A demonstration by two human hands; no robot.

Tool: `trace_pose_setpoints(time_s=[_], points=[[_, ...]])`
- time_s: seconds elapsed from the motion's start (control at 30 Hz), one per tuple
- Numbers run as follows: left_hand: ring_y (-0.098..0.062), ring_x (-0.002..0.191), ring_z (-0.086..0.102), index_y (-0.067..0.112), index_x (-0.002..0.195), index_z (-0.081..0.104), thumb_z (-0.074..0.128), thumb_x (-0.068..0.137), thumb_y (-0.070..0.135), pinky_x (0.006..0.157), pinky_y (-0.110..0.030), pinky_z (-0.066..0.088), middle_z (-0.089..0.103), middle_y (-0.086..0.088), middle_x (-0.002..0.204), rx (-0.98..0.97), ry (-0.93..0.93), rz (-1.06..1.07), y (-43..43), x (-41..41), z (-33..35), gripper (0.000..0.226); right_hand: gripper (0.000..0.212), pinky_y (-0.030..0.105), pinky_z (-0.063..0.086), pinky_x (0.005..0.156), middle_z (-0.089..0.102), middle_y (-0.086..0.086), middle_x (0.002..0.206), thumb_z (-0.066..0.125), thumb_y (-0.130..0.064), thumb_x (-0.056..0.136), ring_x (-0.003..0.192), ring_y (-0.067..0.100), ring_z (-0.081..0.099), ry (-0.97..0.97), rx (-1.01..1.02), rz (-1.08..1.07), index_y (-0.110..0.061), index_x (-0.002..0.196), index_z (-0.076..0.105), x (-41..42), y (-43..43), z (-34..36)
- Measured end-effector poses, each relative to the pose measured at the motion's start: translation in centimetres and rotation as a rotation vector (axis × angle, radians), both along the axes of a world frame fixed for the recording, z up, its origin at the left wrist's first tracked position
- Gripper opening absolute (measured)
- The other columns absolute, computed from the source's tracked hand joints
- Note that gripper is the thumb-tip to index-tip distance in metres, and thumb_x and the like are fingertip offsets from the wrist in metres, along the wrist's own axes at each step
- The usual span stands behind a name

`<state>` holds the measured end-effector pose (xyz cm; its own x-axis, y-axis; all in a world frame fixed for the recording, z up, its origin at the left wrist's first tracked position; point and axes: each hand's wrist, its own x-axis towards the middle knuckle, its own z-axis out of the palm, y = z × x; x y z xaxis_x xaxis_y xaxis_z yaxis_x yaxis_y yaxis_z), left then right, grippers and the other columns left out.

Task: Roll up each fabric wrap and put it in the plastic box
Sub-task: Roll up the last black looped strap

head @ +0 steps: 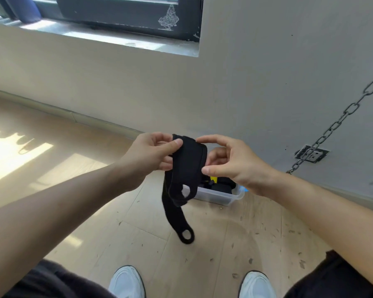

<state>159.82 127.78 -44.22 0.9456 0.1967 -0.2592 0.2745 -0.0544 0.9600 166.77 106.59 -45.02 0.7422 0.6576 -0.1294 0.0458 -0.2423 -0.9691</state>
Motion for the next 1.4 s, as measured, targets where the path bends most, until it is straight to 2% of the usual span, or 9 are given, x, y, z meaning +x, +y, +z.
trace_pose_setpoints(time_s=[0.23, 0.33, 0.5, 0.67, 0.83, 0.97, 1.17, 1.27, 1.4], points=[[-0.031, 0.089, 0.075, 0.002, 0.114, 0.070, 0.084, 0.082, 0.020, 0.080, -0.042, 0.056, 0.077, -0.019, 0.100, 0.095, -0.006, -0.157, 0.4, -0.2, -0.1, 0.039, 0.019, 0.024, 0.054, 0.072, 0.063, 0.001, 0.075, 0.070, 0.001, 0.091, 0.070, 0.010, 0.062, 0.011, 0.059, -0.193, -0.011, 0.105, 0.074, 1.0, 0.4, -0.6], [-0.024, 0.076, 0.073, -0.001, 0.102, 0.072, 0.077, 0.089, 0.016, 0.069, -0.032, 0.054, 0.078, -0.019, 0.092, 0.091, -0.012, -0.088, 0.3, -0.1, 0.0, 0.022, 0.009, 0.028, 0.055, 0.077, 0.069, -0.002, 0.085, 0.075, -0.019, 0.090, 0.079, 0.009, 0.064, -0.089, 0.009, -0.192, -0.019, 0.099, 0.077, 1.0, 0.4, -0.3], [-0.016, 0.057, 0.064, -0.002, 0.094, 0.069, 0.072, 0.092, 0.008, 0.054, -0.021, 0.050, 0.073, -0.014, 0.075, -0.024, -0.069, 0.015, -0.7, -0.1, 0.3, 0.010, 0.050, 0.025, 0.055, 0.082, 0.067, -0.015, 0.112, 0.086, -0.050, 0.067, 0.102, 0.000, 0.064, -0.182, -0.113, -0.032, -0.039, 0.113, 0.070, 0.1, 0.7, -0.2], [-0.017, 0.066, 0.071, 0.001, 0.099, 0.069, 0.071, 0.091, 0.002, 0.065, -0.027, 0.059, 0.076, -0.012, 0.081, -0.159, -0.091, 0.091, -1.3, 0.0, 0.2, 0.009, 0.052, 0.012, 0.049, 0.071, 0.065, -0.013, 0.101, 0.089, -0.021, 0.075, 0.079, -0.007, 0.059, -0.185, -0.111, -0.056, -0.032, 0.118, 0.064, -0.7, 1.1, -0.3], [-0.014, 0.082, 0.072, 0.014, 0.104, 0.073, 0.076, 0.089, 0.009, 0.071, -0.023, 0.055, 0.078, -0.007, 0.091, -0.001, -0.153, 0.027, -0.9, -0.1, 0.3, 0.016, 0.027, 0.035, 0.061, 0.078, 0.075, 0.013, 0.102, 0.069, 0.001, 0.090, 0.088, 0.027, 0.072, -0.079, 0.063, -0.116, -0.013, 0.112, 0.067, -0.3, 0.8, -0.1], [-0.013, 0.089, 0.071, 0.027, 0.107, 0.077, 0.088, 0.078, 0.024, 0.083, -0.022, 0.055, 0.075, -0.005, 0.097, 0.119, -0.181, -0.068, -0.2, 0.1, 0.6, 0.031, 0.019, 0.028, 0.060, 0.068, 0.077, 0.013, 0.100, 0.061, -0.001, 0.097, 0.094, 0.031, 0.073, 0.021, 0.163, -0.108, -0.005, 0.115, 0.063, -0.2, 0.8, 0.1], [-0.022, 0.097, 0.076, 0.019, 0.120, 0.069, 0.081, 0.074, 0.023, 0.084, -0.026, 0.057, 0.077, -0.004, 0.108, 0.075, -0.230, -0.202, -0.1, -0.3, 1.4, 0.047, 0.017, 0.025, 0.054, 0.059, 0.071, 0.030, 0.095, 0.061, -0.010, 0.099, 0.076, 0.034, 0.062, 0.011, 0.200, -0.115, -0.009, 0.115, 0.066, 0.1, 0.8, 0.3], [-0.021, 0.087, 0.076, 0.018, 0.115, 0.071, 0.083, 0.074, 0.021, 0.080, -0.029, 0.060, 0.077, -0.002, 0.100, 0.121, -0.265, -0.193, -0.3, -0.4, 1.4, 0.043, 0.019, 0.027, 0.051, 0.056, 0.066, 0.036, 0.088, 0.062, -0.014, 0.098, 0.068, 0.032, 0.055, 0.010, 0.205, -0.133, -0.006, 0.114, 0.067, 0.2, 0.9, 0.2], [-0.023, 0.079, 0.075, 0.017, 0.109, 0.074, 0.082, 0.082, 0.011, 0.077, -0.035, 0.060, 0.075, -0.004, 0.096, 0.120, -0.279, -0.172, -0.4, -0.2, 1.2, 0.029, 0.033, 0.030, 0.046, 0.057, 0.059, 0.025, 0.072, 0.067, -0.031, 0.089, 0.053, 0.023, 0.049, 0.004, 0.206, -0.149, -0.006, 0.112, 0.069, 0.6, 1.0, -0.1]])
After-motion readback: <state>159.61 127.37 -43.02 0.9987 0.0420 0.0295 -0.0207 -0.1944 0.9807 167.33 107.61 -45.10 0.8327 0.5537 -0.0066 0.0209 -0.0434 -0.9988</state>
